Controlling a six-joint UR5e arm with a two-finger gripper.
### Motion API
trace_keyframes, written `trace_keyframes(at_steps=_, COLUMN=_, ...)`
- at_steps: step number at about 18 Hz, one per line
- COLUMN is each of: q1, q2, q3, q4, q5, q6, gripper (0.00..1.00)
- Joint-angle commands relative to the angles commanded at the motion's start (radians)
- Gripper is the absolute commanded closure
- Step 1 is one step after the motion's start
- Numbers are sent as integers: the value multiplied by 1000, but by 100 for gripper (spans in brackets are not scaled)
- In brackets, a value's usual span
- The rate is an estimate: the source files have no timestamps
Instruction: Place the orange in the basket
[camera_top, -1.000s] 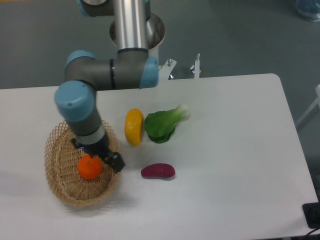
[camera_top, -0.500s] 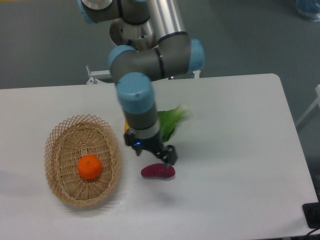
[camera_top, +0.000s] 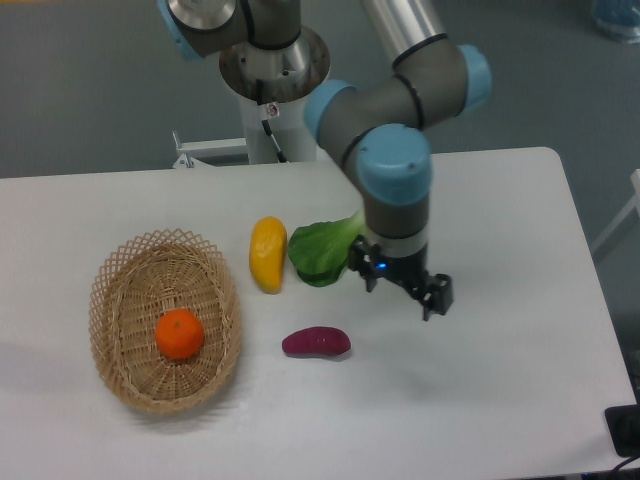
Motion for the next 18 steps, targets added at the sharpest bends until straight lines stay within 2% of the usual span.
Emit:
trace_keyframes(at_steps=4, q1=38, q2=-35, q3=35, q4=5, q5=-21, q6=135, gripper=0)
trace_keyframes(at_steps=9, q1=74, q2=-34, q3=35, q4=2, q5=-23, q6=209, gripper=0)
trace_keyframes(at_steps=18, q1=72, q2=-35, q3=26, q4=14, q5=-23, q6=215, gripper=0)
